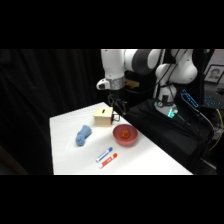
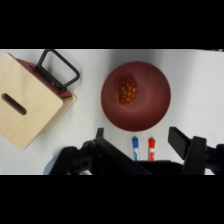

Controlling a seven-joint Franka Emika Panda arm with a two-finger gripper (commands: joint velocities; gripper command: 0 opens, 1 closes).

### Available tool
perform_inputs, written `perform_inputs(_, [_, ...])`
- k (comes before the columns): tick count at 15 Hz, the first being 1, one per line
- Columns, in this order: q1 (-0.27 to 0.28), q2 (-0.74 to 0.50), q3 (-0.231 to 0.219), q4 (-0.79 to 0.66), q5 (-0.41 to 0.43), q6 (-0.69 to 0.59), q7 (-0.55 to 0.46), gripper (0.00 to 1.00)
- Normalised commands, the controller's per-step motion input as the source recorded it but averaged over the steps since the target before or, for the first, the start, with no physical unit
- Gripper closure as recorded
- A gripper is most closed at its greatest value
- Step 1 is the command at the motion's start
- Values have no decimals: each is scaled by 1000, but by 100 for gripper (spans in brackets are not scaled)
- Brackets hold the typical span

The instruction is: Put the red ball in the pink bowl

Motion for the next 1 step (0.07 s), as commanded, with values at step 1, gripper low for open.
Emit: perform_inputs(1, [-22, -118, 1, 209, 82, -261, 28, 0])
